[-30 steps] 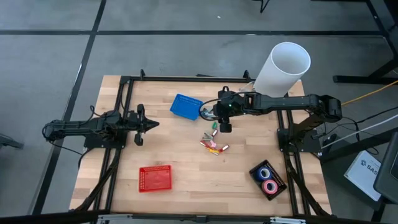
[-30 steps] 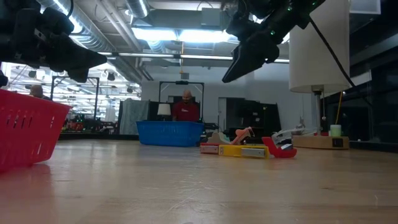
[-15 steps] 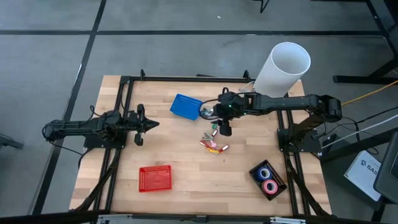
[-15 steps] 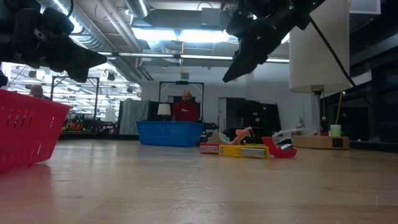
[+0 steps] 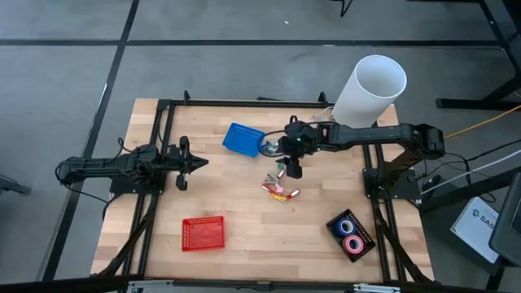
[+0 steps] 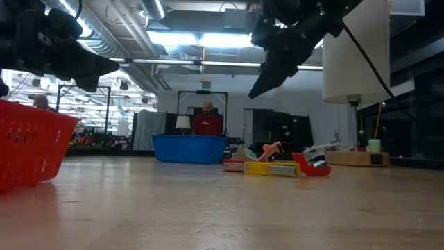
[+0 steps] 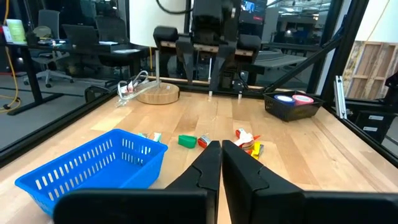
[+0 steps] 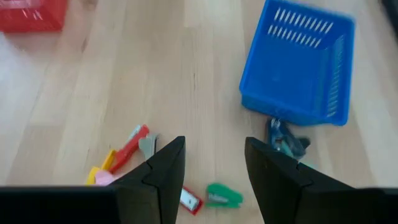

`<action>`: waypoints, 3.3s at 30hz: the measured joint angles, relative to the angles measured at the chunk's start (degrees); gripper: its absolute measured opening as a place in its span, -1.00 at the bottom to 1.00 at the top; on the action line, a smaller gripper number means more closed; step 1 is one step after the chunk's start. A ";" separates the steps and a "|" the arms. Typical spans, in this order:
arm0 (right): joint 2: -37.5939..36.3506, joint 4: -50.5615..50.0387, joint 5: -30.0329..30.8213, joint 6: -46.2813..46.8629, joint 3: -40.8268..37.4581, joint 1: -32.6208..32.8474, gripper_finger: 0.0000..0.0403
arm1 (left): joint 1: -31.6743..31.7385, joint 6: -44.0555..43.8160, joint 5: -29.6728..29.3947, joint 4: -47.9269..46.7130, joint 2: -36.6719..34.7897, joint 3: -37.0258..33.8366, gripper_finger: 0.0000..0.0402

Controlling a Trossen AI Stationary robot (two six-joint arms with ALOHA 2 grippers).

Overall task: Pick and place Stapler, Stapler remover, tape
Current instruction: Put the black staple remover into the blue bin

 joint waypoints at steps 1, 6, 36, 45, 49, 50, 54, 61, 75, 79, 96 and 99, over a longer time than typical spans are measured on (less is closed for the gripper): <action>0.67 0.18 -0.02 0.00 0.00 0.00 -0.16 | 0.01 -0.01 0.00 -0.01 -0.01 0.00 -0.96; 4.23 0.41 0.00 -0.02 -0.02 0.00 -0.16 | 0.00 0.00 0.00 0.00 0.00 0.00 -0.94; 16.86 14.33 4.55 -7.56 0.00 -3.88 -0.16 | 0.00 0.00 0.00 0.00 -0.01 0.00 -0.96; 21.52 17.22 7.19 -7.73 0.00 -4.52 -0.17 | 0.00 -0.02 0.00 -0.02 0.00 -0.02 -0.95; 21.69 17.37 8.60 -7.72 0.02 -4.57 -0.32 | 0.01 0.00 0.00 0.00 -0.01 -0.01 -0.97; 21.69 17.39 8.73 -7.72 0.02 -4.57 -0.38 | 0.00 0.00 0.00 0.00 0.00 -0.02 -0.97; 21.68 17.29 11.04 -7.54 0.06 -4.57 -0.71 | 0.01 -0.02 0.00 0.00 -0.01 0.00 -0.97; 20.85 15.83 12.74 -7.52 0.07 -4.57 -0.91 | 0.00 0.00 0.00 -0.02 -0.01 0.00 -0.95; 9.67 3.10 12.48 -2.01 0.68 -4.61 -0.99 | 0.02 0.00 -0.33 -0.02 -0.01 -0.02 -0.95; 6.34 1.10 12.50 -1.07 0.68 -4.59 -0.99 | 0.02 0.00 -0.37 0.00 -0.02 -0.02 -0.94; 4.32 12.12 9.46 -3.57 4.04 -4.57 -1.00 | 0.01 0.00 -0.37 0.00 0.00 -0.02 -0.96; 6.93 11.44 9.23 -4.99 8.13 -4.84 -1.00 | 0.00 0.00 -0.37 0.00 0.00 -0.02 -0.95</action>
